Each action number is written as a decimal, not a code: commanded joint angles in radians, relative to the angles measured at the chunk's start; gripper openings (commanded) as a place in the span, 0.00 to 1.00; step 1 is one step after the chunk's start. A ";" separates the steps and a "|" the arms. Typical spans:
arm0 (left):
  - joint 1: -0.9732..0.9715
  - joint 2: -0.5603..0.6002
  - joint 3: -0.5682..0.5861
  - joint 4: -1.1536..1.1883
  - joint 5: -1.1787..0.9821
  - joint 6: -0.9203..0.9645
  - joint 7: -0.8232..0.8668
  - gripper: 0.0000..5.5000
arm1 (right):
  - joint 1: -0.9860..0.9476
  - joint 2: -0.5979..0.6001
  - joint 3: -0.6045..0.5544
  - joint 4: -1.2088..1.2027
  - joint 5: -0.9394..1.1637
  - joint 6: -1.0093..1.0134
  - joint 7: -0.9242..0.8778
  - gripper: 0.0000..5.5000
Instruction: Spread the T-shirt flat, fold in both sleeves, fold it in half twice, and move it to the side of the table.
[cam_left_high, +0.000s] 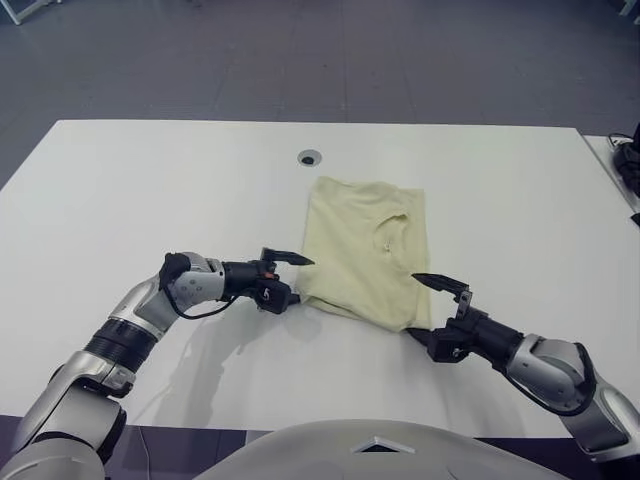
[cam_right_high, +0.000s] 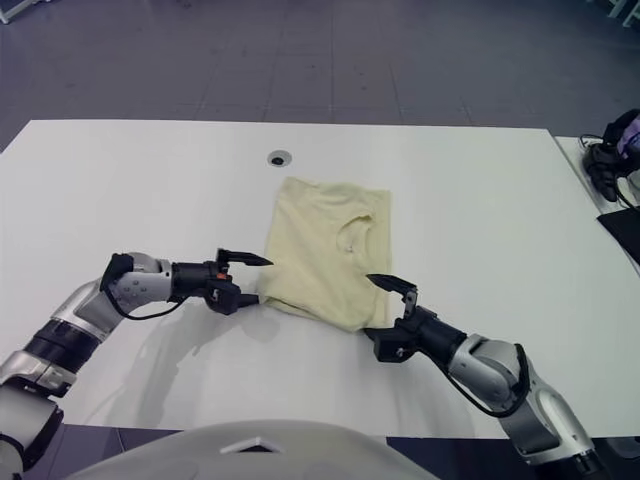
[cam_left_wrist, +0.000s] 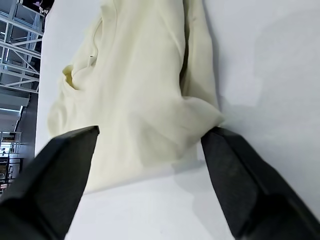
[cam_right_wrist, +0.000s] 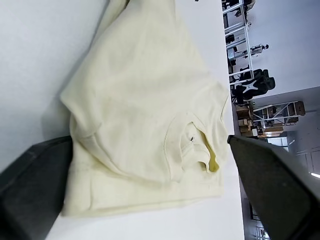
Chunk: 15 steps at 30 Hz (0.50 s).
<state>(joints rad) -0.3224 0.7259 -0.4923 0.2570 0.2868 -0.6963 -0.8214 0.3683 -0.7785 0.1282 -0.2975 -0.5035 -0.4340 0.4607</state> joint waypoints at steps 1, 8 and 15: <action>0.010 0.006 -0.060 0.047 0.060 -0.019 -0.060 0.53 | -0.014 -0.005 0.075 0.112 -0.037 0.024 0.058 0.80; -0.014 0.009 -0.094 0.064 0.041 -0.093 -0.101 0.30 | -0.092 -0.019 0.119 0.184 0.053 0.061 0.132 0.58; -0.019 0.010 -0.103 0.101 0.079 -0.090 -0.098 0.07 | -0.150 -0.050 0.140 0.219 0.147 0.096 0.242 0.35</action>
<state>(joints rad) -0.3539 0.7251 -0.5701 0.3225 0.2953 -0.8093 -0.8883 0.2024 -0.7954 0.2387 -0.1400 -0.3455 -0.4062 0.6186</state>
